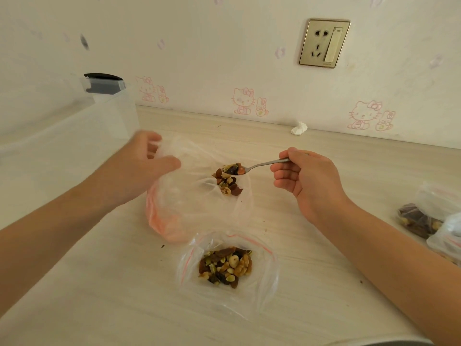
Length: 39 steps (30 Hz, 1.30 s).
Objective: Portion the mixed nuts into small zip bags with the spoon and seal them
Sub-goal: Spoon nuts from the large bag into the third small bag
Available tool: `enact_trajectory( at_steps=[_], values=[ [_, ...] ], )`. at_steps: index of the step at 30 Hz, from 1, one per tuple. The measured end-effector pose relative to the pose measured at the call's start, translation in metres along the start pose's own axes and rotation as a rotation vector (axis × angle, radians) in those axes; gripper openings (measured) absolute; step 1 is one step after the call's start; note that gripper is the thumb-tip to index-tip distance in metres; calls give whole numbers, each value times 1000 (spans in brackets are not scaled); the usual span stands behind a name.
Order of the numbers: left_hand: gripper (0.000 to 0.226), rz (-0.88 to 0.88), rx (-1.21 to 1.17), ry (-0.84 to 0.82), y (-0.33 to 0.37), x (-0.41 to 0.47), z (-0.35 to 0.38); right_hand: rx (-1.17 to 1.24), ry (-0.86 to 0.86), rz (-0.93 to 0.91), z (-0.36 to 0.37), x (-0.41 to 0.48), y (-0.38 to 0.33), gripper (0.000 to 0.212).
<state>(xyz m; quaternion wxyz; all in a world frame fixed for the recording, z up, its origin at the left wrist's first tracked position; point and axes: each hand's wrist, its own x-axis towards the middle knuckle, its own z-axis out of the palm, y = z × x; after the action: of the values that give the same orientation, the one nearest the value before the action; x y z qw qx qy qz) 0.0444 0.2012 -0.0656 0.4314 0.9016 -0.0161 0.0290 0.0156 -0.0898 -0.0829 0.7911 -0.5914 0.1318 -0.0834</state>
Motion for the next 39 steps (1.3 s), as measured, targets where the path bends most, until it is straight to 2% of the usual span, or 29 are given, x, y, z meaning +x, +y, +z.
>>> enact_trajectory(
  at_steps=[2, 3, 5, 7, 8, 10, 12, 14, 15, 23, 25, 28, 30, 34, 39],
  values=[
    [51, 225, 36, 186, 8, -10, -8, 2, -13, -5, 1, -2, -1, 24],
    [43, 308, 19, 175, 15, -17, -14, 6, -20, -8, 1, -3, -2, 24],
    [40, 398, -17, -75, 30, -34, -22, 17, -33, -11, 1, -5, -3, 24],
    [56, 409, 34, -393, 41, -52, -23, 28, -48, -15, 2, -6, -4, 25],
    [60, 403, 83, -500, 45, -60, -21, 33, -55, -18, 2, -7, -5, 25],
    [59, 396, 222, -596, 46, -69, -13, 44, -69, -25, 2, -9, -6, 25],
    [44, 380, 298, -595, 43, -69, -3, 58, -83, -29, 3, -10, -8, 25],
    [15, 327, 231, -544, 40, -63, 6, 74, -103, -38, 3, -12, -10, 27],
    [8, 286, 181, -525, 39, -60, 9, 83, -115, -46, 3, -13, -11, 27],
    [26, 78, 81, -508, 35, -50, 15, 107, -254, -164, 7, -27, -15, 34],
    [28, 62, 48, -518, 35, -49, 15, 68, -363, -273, 7, -33, -17, 36],
    [27, 52, 16, -529, 34, -48, 15, -90, -557, -551, 5, -45, -17, 31],
    [24, 48, 5, -530, 33, -48, 15, -176, -594, -670, 5, -51, -16, 28],
    [26, 60, -12, -528, 31, -48, 16, -169, -530, -695, 4, -51, -17, 29],
    [26, 51, -64, -553, 31, -52, 19, -7, -277, -593, 1, -35, -23, 36]
  ],
)
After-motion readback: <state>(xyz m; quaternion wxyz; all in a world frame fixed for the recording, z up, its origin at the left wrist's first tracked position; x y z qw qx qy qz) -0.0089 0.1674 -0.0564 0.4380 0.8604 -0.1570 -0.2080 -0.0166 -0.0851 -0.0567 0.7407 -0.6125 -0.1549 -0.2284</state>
